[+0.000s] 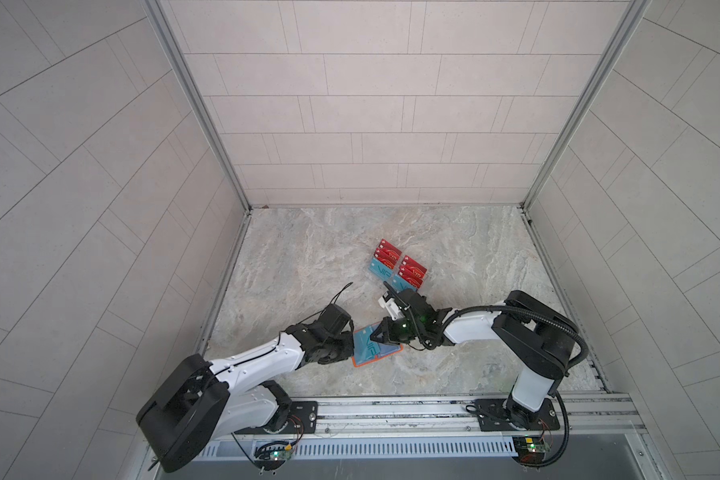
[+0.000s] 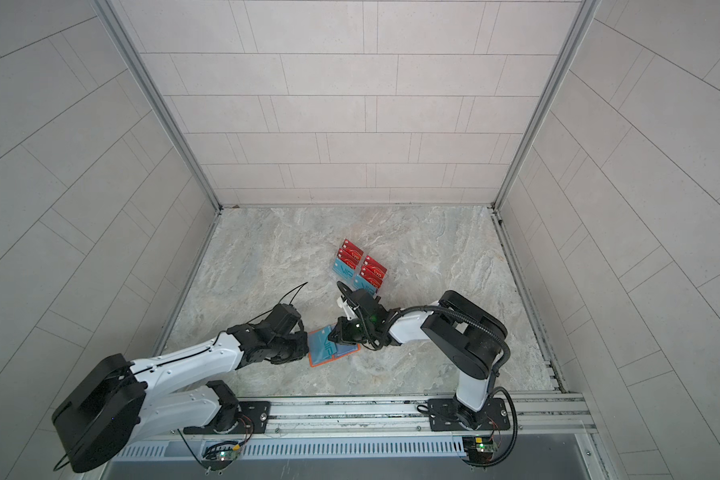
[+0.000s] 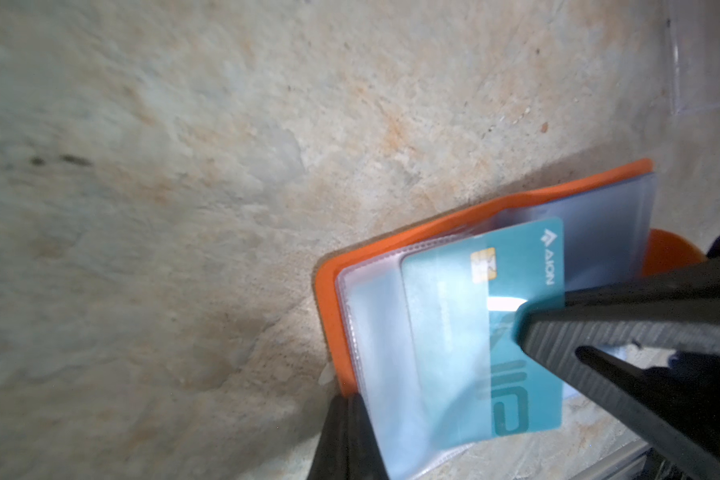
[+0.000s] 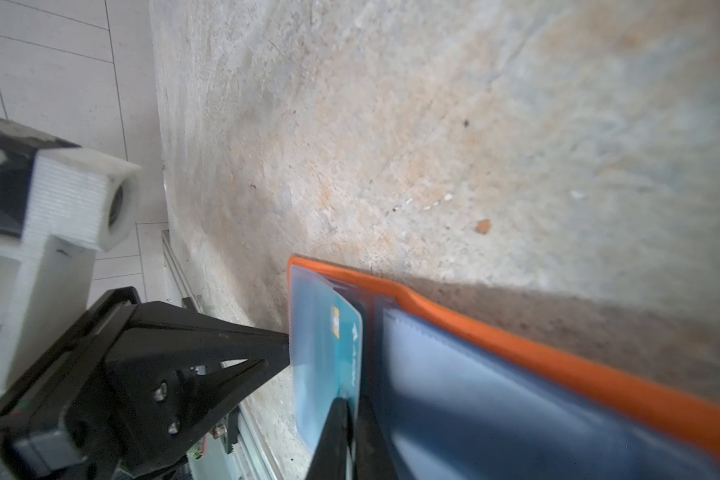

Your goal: Put the credit cards into the card holder

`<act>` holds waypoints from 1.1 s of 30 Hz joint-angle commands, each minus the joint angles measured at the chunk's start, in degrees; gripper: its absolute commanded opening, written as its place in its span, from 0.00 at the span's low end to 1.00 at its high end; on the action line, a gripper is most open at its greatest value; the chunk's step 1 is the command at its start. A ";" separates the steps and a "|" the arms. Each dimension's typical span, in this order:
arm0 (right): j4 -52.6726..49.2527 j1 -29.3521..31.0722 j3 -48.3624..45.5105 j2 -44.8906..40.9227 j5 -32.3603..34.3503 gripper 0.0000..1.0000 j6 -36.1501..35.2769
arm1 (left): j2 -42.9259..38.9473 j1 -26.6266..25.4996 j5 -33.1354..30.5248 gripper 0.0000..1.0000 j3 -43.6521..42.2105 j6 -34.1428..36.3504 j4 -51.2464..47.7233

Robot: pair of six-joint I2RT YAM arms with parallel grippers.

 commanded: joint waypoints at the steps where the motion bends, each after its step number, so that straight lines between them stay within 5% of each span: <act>1: -4.48 1.14 -0.50 -0.54 2.94 0.19 0.31 | 1.12 0.43 -0.50 0.01 0.06 2.14 -0.58; 9: -13.71 3.60 2.47 -2.85 4.75 0.31 -3.51 | 0.67 5.77 3.72 0.06 0.50 5.88 -0.68; 17: -20.90 6.11 6.75 -2.81 8.29 0.33 -6.32 | -2.61 6.12 5.78 0.42 -1.32 2.08 3.44; 33: -19.67 8.82 8.69 -1.53 9.15 0.34 -4.67 | -0.65 6.10 8.98 0.41 -5.95 -2.86 14.53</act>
